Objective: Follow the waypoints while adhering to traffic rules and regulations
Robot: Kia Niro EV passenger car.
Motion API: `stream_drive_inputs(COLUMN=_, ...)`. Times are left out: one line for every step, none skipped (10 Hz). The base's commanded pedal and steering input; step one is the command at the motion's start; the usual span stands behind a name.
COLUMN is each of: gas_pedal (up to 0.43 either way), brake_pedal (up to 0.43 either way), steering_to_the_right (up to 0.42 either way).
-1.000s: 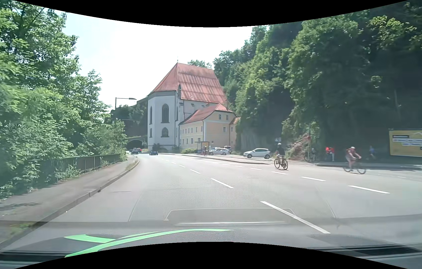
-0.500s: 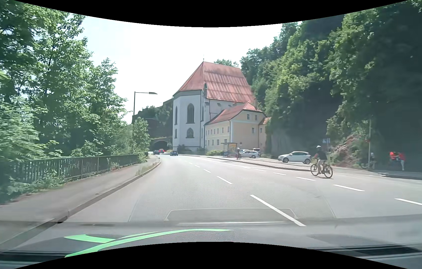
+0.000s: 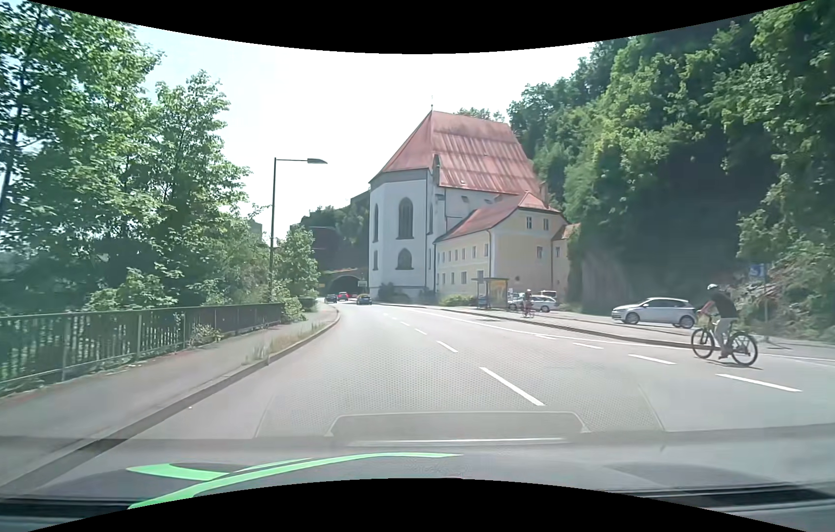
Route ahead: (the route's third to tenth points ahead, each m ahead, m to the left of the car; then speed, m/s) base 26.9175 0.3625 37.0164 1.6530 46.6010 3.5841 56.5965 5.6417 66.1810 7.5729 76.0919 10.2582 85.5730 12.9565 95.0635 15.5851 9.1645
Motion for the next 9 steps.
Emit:
stream_drive_inputs(gas_pedal=0.189, brake_pedal=0.000, steering_to_the_right=-0.044)
stream_drive_inputs(gas_pedal=0.189, brake_pedal=0.000, steering_to_the_right=-0.038)
stream_drive_inputs(gas_pedal=0.189, brake_pedal=0.000, steering_to_the_right=-0.030)
stream_drive_inputs(gas_pedal=0.189, brake_pedal=0.000, steering_to_the_right=-0.026)
stream_drive_inputs(gas_pedal=0.189, brake_pedal=0.000, steering_to_the_right=-0.025)
stream_drive_inputs(gas_pedal=0.189, brake_pedal=0.000, steering_to_the_right=-0.021)
stream_drive_inputs(gas_pedal=0.189, brake_pedal=0.000, steering_to_the_right=-0.018)
stream_drive_inputs(gas_pedal=0.189, brake_pedal=0.000, steering_to_the_right=-0.017)
stream_drive_inputs(gas_pedal=0.189, brake_pedal=0.000, steering_to_the_right=-0.016)
